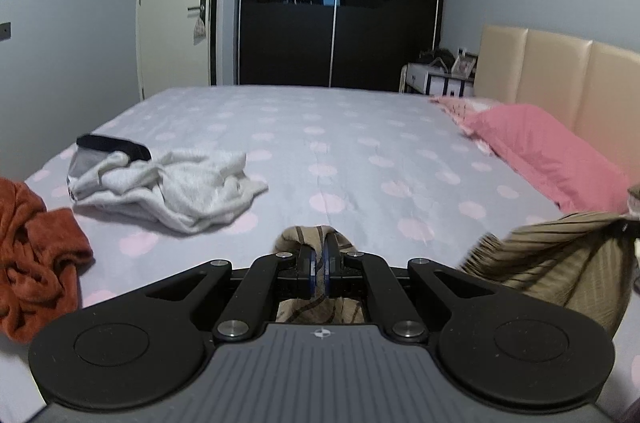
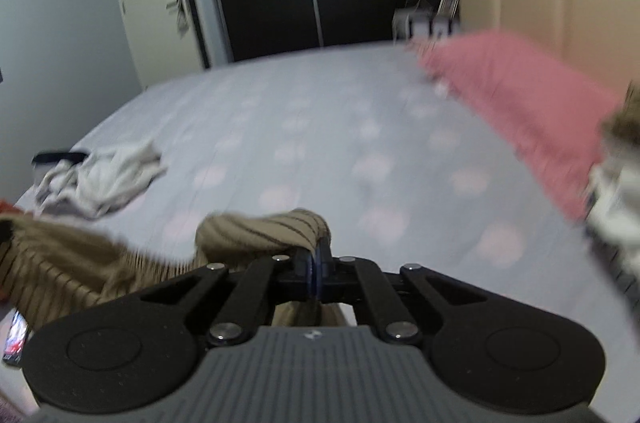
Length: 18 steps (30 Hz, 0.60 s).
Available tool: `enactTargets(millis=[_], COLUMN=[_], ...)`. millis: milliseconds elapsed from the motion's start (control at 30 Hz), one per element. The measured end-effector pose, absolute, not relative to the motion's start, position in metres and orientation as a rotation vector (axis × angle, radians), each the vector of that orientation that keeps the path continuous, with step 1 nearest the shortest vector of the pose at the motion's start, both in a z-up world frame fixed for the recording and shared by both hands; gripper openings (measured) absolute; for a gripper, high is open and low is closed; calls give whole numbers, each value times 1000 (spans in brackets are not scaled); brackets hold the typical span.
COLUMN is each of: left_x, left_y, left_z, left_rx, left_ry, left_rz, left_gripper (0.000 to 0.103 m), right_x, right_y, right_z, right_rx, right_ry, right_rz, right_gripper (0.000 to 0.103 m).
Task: Fold clothes
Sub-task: 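Grasp the trousers waistband with the left gripper while the right gripper grasps another waistband point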
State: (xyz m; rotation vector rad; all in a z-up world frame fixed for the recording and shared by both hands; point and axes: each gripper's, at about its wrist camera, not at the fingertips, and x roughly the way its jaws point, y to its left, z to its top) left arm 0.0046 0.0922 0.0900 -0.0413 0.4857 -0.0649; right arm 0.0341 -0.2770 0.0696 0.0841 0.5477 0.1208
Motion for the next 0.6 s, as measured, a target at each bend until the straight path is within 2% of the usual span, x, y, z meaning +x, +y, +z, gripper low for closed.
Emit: enactTargets(millis=[167, 300, 467, 600], left_x=[0, 4, 21, 28], left_y=[97, 97, 97, 95], left_z=[107, 102, 56, 4], left_rx=[-69, -40, -6, 24], left_ry=[428, 469, 686, 884], left_rz=[-54, -37, -37, -57], left_gripper=[2, 2, 2, 2], right_x=[39, 38, 46, 50], right_y=[-304, -329, -360, -370], right_z=[99, 105, 84, 44], right_rx=[54, 38, 85, 69], right_ry=[464, 431, 530, 683], right_rz=[37, -72, -170, -196], right_gripper=[3, 3, 3, 3])
